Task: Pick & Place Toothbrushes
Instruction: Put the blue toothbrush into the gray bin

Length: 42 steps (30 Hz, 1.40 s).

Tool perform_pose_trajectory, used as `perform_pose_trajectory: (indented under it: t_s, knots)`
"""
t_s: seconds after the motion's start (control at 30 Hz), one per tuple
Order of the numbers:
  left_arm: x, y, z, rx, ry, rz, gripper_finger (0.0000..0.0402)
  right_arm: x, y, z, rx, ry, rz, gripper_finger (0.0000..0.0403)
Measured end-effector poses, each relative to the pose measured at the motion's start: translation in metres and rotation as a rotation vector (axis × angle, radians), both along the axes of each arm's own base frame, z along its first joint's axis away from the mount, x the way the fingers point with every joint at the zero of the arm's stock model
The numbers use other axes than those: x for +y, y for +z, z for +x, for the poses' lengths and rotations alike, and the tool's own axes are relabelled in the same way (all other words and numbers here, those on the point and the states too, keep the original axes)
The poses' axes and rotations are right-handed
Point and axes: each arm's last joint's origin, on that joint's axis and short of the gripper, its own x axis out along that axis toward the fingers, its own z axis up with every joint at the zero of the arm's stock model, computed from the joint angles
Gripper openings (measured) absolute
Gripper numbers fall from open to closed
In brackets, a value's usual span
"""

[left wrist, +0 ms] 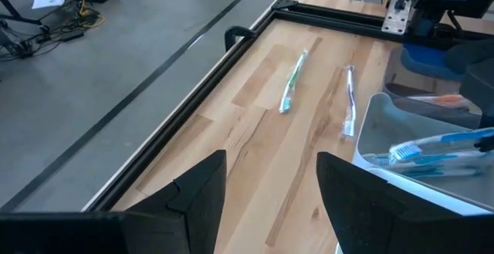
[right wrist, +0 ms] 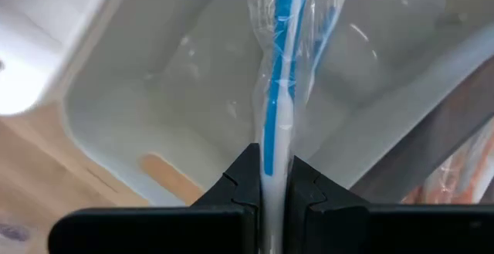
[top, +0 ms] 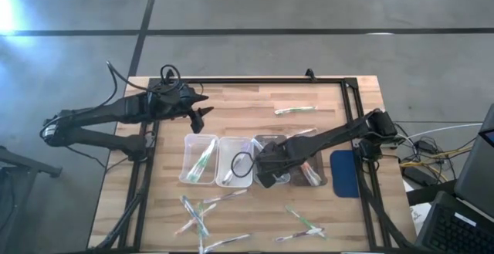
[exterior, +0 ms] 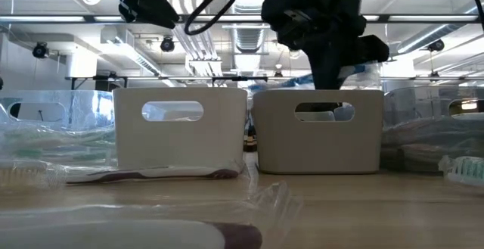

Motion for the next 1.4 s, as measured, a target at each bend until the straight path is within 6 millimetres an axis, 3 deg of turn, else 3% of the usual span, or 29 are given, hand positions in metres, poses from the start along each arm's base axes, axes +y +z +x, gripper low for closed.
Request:
perform_pose_trajectory:
  t_s: [0.33, 1.1, 1.4]
  knots:
    - [0.0, 0.0, 0.0, 0.0, 0.0, 0.0, 0.0207, 0.004, -0.005, -0.002, 0.017, -0.01, -0.004, 0.0013]
    - [0.0, 0.0, 0.0, 0.0, 0.0, 0.0, 0.0207, 0.002, -0.039, -0.009, -0.006, -0.037, -0.003, 0.0013]
    - [0.0, 0.0, 0.0, 0.0, 0.0, 0.0, 0.0207, 0.002, -0.04, -0.009, -0.006, -0.037, 0.006, 0.0018]
